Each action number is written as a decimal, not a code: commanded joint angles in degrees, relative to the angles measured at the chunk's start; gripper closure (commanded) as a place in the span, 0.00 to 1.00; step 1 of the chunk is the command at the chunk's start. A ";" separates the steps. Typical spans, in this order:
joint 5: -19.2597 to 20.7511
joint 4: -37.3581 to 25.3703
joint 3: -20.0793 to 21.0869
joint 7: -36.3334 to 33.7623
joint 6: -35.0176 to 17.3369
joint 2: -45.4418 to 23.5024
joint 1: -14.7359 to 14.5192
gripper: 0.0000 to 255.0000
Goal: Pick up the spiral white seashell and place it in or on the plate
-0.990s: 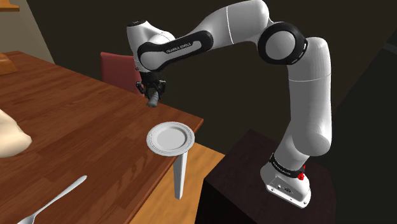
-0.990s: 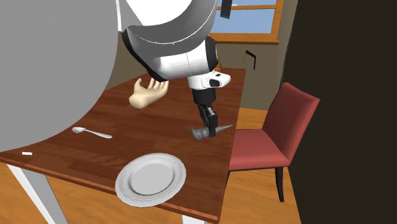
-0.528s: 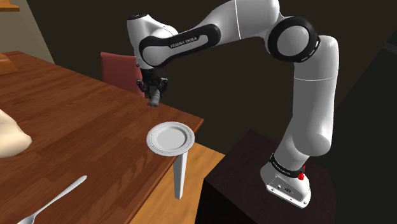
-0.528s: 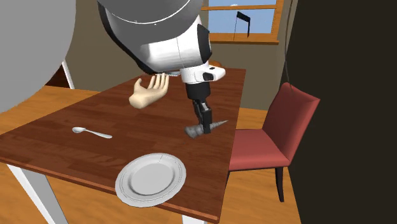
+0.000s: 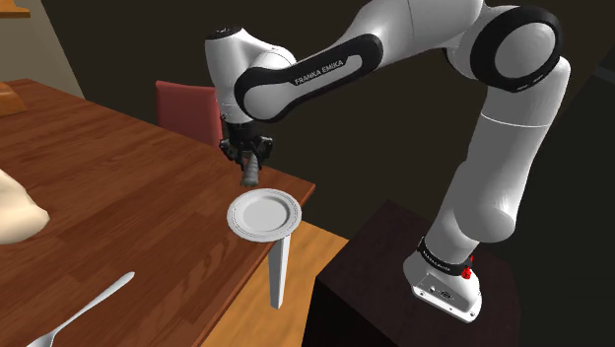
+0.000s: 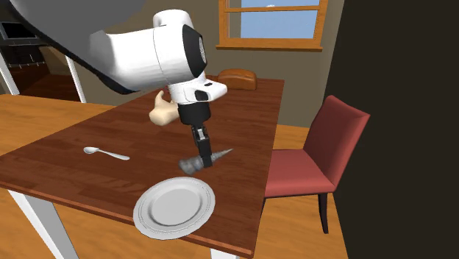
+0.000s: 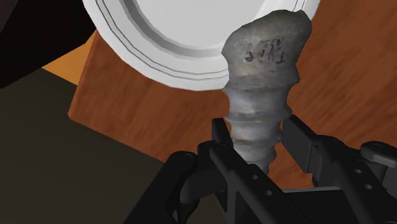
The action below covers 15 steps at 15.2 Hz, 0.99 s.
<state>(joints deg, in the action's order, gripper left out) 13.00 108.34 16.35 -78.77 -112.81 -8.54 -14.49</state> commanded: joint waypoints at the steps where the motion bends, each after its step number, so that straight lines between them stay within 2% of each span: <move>1: -0.77 3.80 0.90 -1.74 -0.84 2.79 -0.84 1.00; 7: -3.80 12.85 4.05 -6.79 -1.73 10.55 -3.89 1.00; 15: -2.20 16.22 4.09 -8.58 -7.49 7.79 -3.90 1.00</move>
<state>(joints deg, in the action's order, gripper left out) 10.56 124.12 20.46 -87.12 -119.47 -0.35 -18.40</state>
